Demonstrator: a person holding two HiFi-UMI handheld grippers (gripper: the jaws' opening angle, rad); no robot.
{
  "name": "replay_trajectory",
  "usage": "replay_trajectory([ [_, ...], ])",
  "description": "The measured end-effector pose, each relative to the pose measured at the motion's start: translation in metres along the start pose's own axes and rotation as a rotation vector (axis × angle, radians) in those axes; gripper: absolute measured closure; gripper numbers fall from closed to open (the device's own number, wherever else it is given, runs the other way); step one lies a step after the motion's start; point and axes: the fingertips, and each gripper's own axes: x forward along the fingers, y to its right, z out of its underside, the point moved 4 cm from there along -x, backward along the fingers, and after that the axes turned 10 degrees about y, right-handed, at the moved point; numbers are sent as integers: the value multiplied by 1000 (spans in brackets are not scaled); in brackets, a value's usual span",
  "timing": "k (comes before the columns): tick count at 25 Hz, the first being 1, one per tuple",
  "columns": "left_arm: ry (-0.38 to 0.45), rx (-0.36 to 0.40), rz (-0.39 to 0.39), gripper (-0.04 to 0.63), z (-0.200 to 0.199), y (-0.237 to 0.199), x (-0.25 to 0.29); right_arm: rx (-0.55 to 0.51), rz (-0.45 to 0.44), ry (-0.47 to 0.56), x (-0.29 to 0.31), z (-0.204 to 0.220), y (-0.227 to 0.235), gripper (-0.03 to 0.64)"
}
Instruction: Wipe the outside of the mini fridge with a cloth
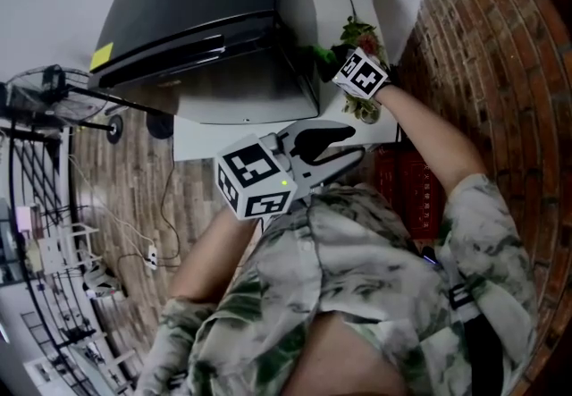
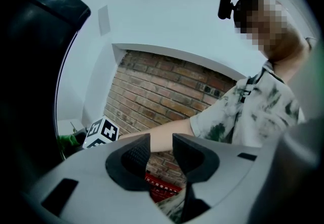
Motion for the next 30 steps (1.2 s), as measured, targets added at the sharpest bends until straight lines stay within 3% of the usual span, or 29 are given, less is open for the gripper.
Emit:
replay_trajectory([
  [8, 16, -21, 2, 459, 5, -7, -2, -2, 77, 171, -68, -86, 26, 505],
  [14, 16, -32, -1, 459, 12, -10, 0, -120, 69, 249, -113, -145, 11, 505],
  [21, 17, -54, -7, 459, 20, -14, 2, -178, 28, 338, -147, -198, -7, 505],
  [25, 21, -58, -16, 459, 21, -17, -2, -227, 0, 345, -144, -208, -23, 505],
  [30, 24, -62, -21, 459, 20, -16, -5, -231, -24, 312, -130, -189, -33, 505],
])
